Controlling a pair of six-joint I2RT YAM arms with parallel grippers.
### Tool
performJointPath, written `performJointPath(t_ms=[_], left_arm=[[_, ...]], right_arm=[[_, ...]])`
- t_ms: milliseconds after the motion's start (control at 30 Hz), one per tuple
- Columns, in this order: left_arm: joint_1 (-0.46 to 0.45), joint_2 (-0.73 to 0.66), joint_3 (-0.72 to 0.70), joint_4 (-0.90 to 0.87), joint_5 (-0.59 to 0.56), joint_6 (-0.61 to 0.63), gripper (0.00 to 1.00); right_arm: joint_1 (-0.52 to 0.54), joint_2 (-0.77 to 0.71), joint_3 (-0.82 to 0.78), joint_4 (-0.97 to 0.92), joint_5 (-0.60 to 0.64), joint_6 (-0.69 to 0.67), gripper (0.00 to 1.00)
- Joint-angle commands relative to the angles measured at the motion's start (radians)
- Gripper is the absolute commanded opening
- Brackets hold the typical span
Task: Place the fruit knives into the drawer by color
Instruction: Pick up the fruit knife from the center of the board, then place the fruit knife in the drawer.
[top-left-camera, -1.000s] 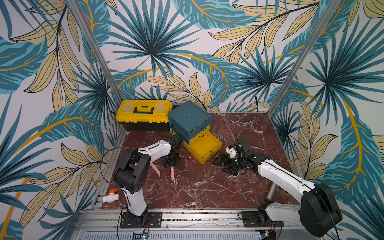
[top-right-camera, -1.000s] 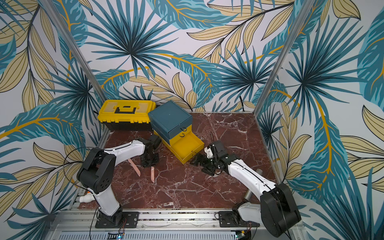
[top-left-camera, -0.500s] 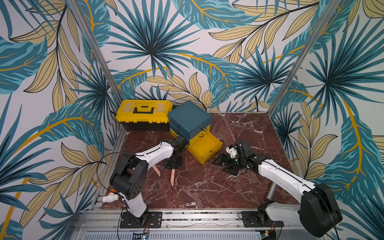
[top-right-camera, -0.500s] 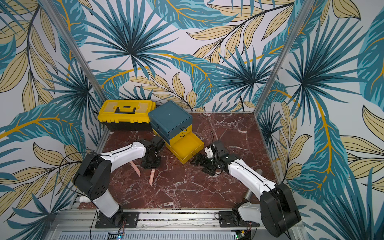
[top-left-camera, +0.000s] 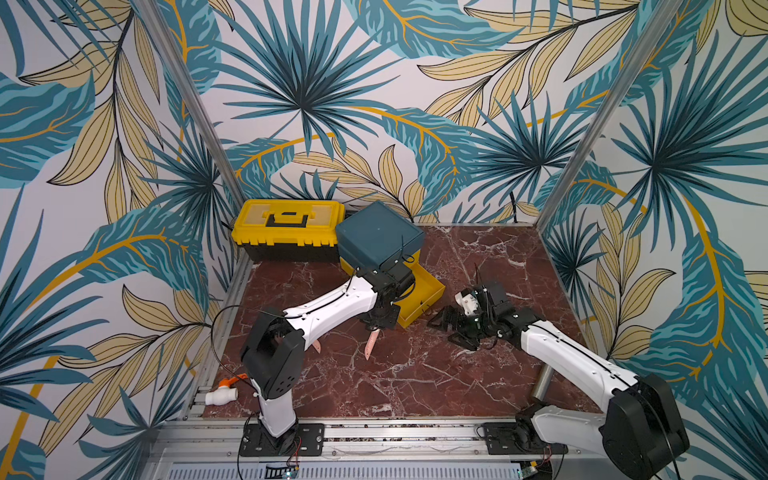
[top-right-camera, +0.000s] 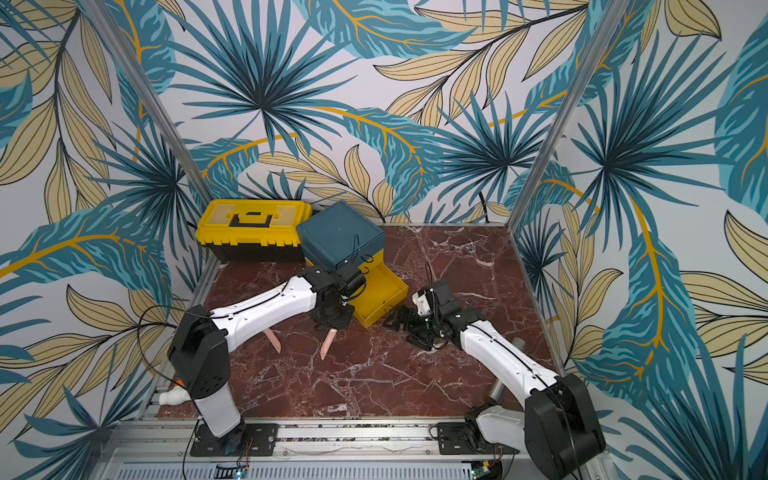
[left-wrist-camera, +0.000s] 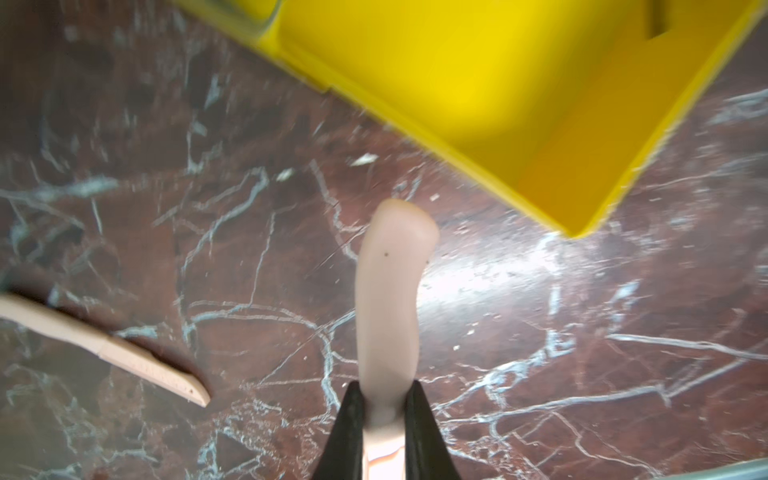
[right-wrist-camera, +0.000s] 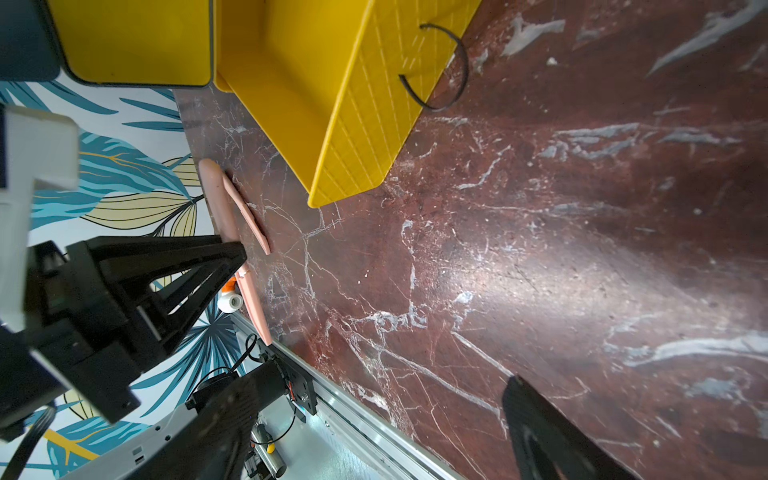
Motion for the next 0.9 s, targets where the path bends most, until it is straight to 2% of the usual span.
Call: performJointPath(t_ms=[0, 367, 467, 533, 567, 633, 667, 800, 867], left_arm=[[-0.016, 0.060, 0.129, -0.066, -0.032, 0.058, 0.00], [-0.015, 0.464, 0.754, -0.131, -0.090, 0.229, 0.00], [-0.012, 0.540, 0.851, -0.128, -0.115, 0.256, 0.00], [-0.003, 0.559, 0.852, -0.110, -0.124, 0.252, 0.00], [0.003, 0.564, 0.844, -0.102, -0.116, 0.247, 0.15], [0.011, 0.564, 0.820, -0.086, -0.103, 0.242, 0.58], [0.013, 0.562, 0.805, -0.080, -0.101, 0.240, 0.68], [0.008, 0.520, 0.788, -0.085, -0.072, 0.239, 0.80], [-0.001, 0.463, 0.771, -0.093, -0.076, 0.238, 0.82]], right_arm=[[-0.010, -0.039, -0.033, -0.039, 0.026, -0.008, 0.94], [-0.030, -0.113, -0.067, -0.089, 0.034, -0.003, 0.95], [-0.036, -0.113, -0.060, -0.105, 0.030, -0.008, 0.94], [-0.040, -0.112, -0.050, -0.119, 0.027, -0.014, 0.95], [-0.042, -0.113, -0.045, -0.124, 0.026, -0.016, 0.94], [-0.044, -0.113, -0.037, -0.137, 0.027, -0.022, 0.95], [-0.046, -0.112, -0.033, -0.141, 0.027, -0.025, 0.95], [-0.050, -0.105, -0.028, -0.124, 0.022, -0.028, 0.95], [-0.050, -0.093, -0.028, -0.093, 0.011, -0.020, 0.95]])
